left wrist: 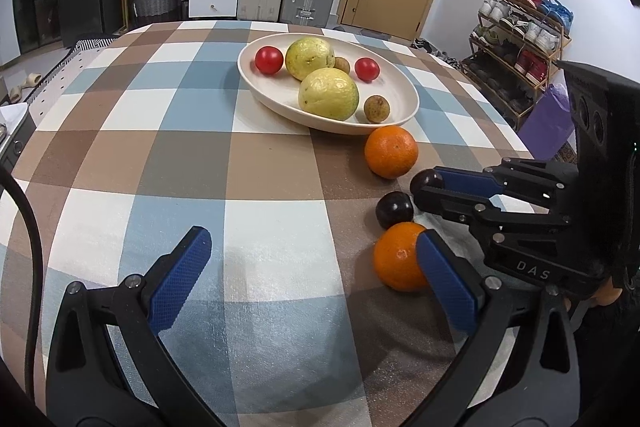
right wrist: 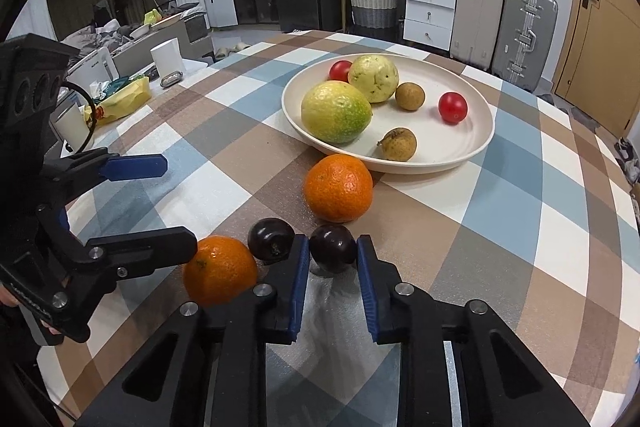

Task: Organize fruits
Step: 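Grasp a dark plum with the right tool while the left tool grasps an orange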

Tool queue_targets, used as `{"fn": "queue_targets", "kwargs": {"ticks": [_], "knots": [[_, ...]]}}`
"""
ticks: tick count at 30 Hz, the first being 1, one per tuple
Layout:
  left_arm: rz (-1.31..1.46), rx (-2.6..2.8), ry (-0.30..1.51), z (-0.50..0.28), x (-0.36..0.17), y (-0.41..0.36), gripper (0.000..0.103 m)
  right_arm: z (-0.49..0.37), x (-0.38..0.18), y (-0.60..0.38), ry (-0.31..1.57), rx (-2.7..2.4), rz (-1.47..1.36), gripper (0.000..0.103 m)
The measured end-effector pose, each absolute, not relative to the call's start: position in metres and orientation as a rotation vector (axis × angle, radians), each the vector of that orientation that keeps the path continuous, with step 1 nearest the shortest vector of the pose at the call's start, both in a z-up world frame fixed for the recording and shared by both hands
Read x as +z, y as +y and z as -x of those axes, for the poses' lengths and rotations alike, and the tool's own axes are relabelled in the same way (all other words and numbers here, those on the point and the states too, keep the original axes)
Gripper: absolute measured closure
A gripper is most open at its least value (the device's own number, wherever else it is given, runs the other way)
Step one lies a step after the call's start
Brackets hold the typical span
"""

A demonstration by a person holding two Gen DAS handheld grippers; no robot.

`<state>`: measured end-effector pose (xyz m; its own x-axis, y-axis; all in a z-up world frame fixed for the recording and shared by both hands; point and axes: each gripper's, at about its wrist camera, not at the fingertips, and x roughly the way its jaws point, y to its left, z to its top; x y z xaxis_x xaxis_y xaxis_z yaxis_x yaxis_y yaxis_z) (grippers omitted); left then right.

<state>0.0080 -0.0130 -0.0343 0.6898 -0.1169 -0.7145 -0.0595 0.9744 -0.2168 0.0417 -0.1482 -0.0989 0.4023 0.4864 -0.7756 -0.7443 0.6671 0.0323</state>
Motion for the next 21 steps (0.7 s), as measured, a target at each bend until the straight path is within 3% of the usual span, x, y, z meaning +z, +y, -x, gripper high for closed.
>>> {"fn": "queue_targets", "kwargs": {"ticks": [10, 13, 15, 19, 21], "knots": [[0.168, -0.131, 0.82, -0.003, -0.032, -0.036, 0.003, -0.044, -0.096, -0.162, 0.854, 0.781, 0.303, 0.078], [0.147, -0.158, 0.853, -0.005, -0.037, -0.044, 0.013, -0.043, -0.095, -0.162, 0.85, 0.78, 0.306, 0.078], [0.154, -0.181, 0.876, -0.007, -0.04, -0.045, 0.027, -0.042, -0.095, -0.162, 0.85, 0.782, 0.305, 0.078], [0.185, -0.208, 0.881, -0.009, -0.043, -0.043, 0.035, -0.042, -0.095, -0.161, 0.85, 0.785, 0.306, 0.078], [0.193, -0.23, 0.879, -0.008, -0.042, -0.044, 0.045, -0.041, -0.094, -0.162, 0.847, 0.786, 0.305, 0.078]]}}
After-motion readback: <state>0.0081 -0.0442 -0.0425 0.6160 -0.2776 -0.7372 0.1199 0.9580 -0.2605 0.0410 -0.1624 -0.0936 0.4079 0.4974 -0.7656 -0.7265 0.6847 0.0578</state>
